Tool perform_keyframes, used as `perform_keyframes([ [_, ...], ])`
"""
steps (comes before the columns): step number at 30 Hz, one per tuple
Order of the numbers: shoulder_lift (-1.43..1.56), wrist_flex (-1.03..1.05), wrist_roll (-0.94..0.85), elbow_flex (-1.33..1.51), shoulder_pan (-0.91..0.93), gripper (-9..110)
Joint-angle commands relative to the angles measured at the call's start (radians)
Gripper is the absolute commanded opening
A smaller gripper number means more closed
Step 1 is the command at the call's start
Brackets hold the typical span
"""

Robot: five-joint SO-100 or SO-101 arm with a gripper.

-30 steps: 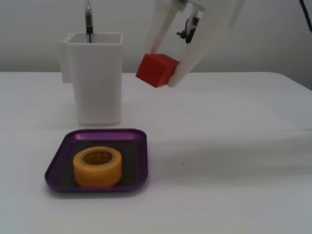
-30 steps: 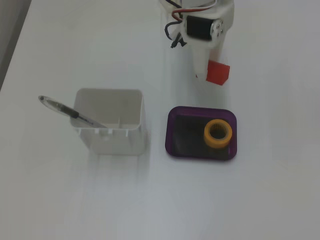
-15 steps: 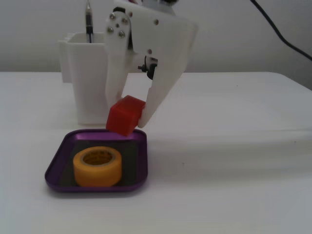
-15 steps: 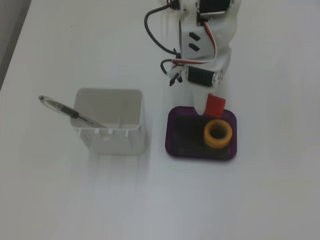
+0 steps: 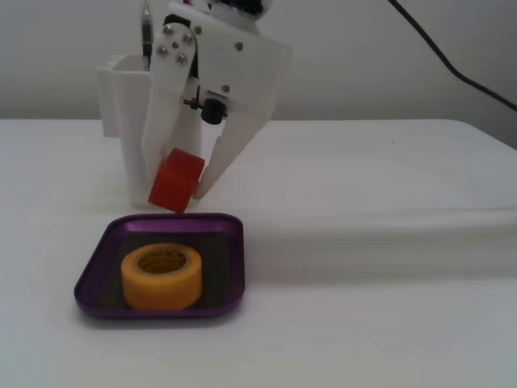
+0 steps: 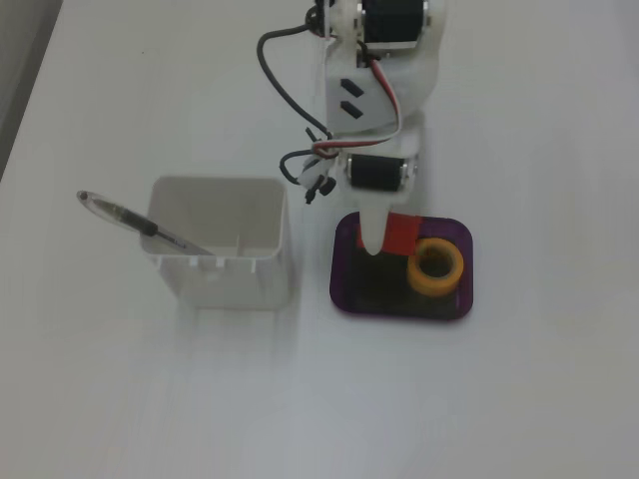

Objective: Pick up the red cube and place it in the box.

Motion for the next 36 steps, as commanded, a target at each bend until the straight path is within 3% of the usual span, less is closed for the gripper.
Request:
perform_keyframes([
  [1,0.011,-0.011,-0.021,-0.041,0.035,-1],
  [31,0.011,-0.012,-0.023,0.078,0.028,0],
  [36,0.012,-0.002,-0.02,0.078,0.026,12],
])
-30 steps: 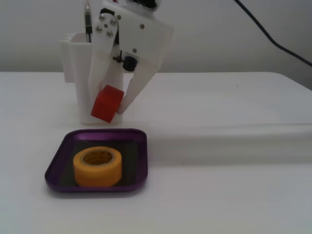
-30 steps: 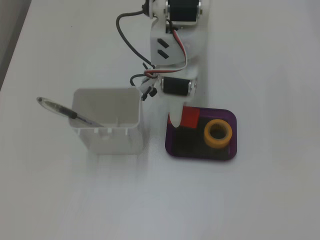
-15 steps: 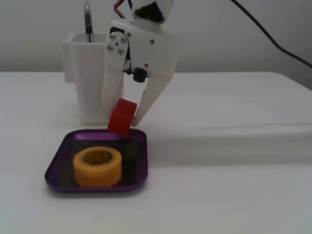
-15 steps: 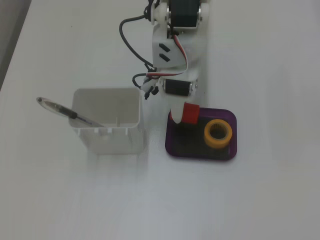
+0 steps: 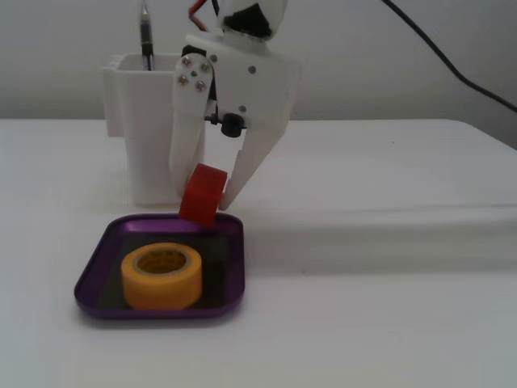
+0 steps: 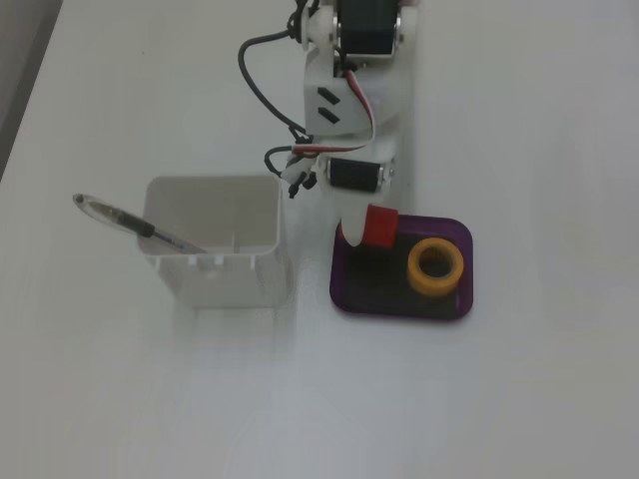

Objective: Pick up the red cube and place it in the box.

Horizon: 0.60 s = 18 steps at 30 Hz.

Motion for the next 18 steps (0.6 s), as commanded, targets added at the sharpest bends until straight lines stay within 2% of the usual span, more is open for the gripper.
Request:
perform_keyframes([
  [1,0.014,0.0,0.008,-0.009,-0.008,14],
  [4,0.025,0.002,0.009,-0.009,-0.015,18],
  [10,0.031,0.011,0.029,-0.021,-0.044,18],
  [18,0.247,0.176,0.077,-0.201,-0.046,18],
])
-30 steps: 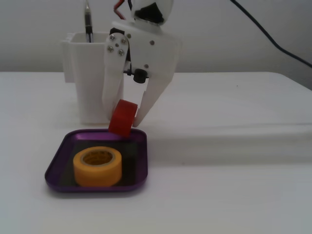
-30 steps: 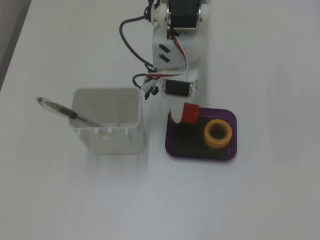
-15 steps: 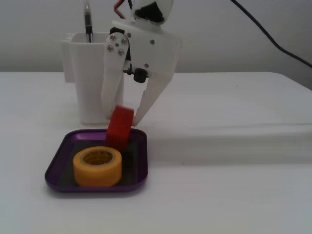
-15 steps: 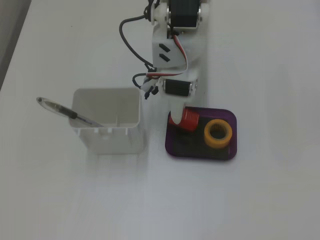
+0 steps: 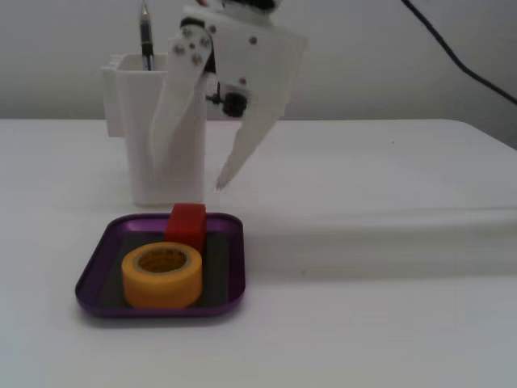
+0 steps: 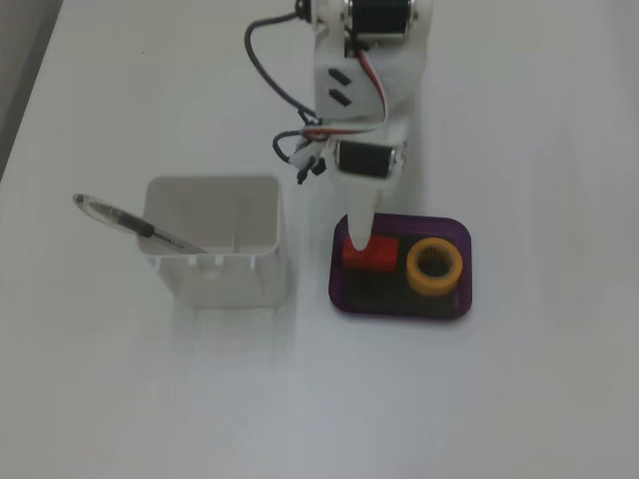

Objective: Pick up the red cube and place it in the box.

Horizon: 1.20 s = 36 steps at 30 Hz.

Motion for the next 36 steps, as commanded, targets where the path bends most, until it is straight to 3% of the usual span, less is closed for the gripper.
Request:
perform_keyframes([
  [1,0.202,0.064,0.011,-0.103,-0.005,18],
  [7,0.528,0.17,0.02,-0.114,0.008,18],
  [12,0.825,0.21,0.02,0.049,0.012,18],
  [29,1.813,-0.044,0.009,1.221,0.014,18],
  [36,2.066,-0.046,-0.021,1.5,0.015,18],
])
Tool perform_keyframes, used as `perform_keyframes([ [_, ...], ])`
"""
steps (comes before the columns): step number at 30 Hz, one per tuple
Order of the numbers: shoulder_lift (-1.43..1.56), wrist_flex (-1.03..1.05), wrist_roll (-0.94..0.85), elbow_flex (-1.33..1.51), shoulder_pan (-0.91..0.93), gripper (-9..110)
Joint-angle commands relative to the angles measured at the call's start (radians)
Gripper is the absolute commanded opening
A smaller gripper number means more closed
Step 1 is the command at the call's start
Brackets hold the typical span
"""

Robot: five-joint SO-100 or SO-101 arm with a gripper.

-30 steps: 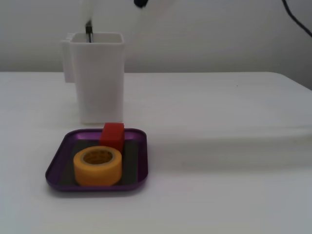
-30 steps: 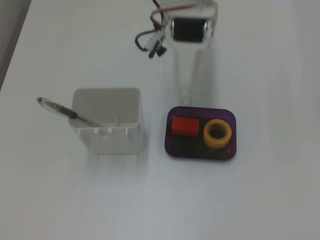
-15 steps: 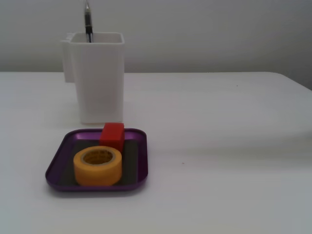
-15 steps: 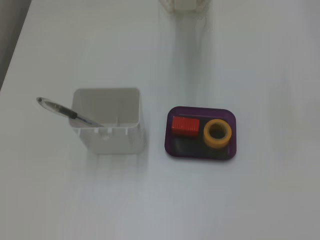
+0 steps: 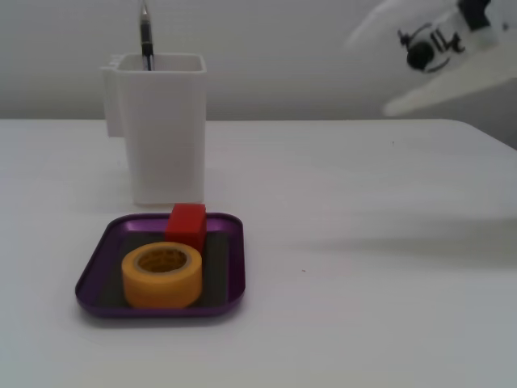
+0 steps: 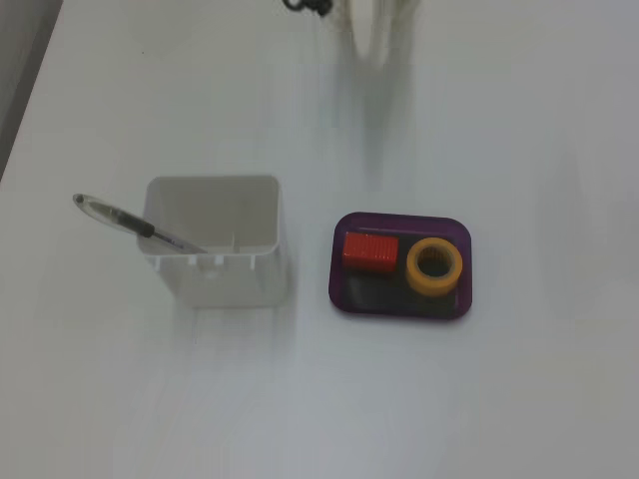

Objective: Pick up the red cube and place it in the box.

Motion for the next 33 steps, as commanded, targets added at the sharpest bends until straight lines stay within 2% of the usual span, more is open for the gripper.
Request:
perform_keyframes([
  [1,0.08,-0.017,-0.014,0.058,0.008,18],
  [13,0.046,0.008,-0.012,0.239,0.114,17],
  [16,0.046,0.032,-0.012,0.29,0.11,12],
  [20,0.046,0.035,-0.012,0.325,0.11,-1],
  [29,0.046,0.037,0.0,0.353,0.1,0],
  [33,0.046,0.032,-0.014,0.339,0.195,0],
])
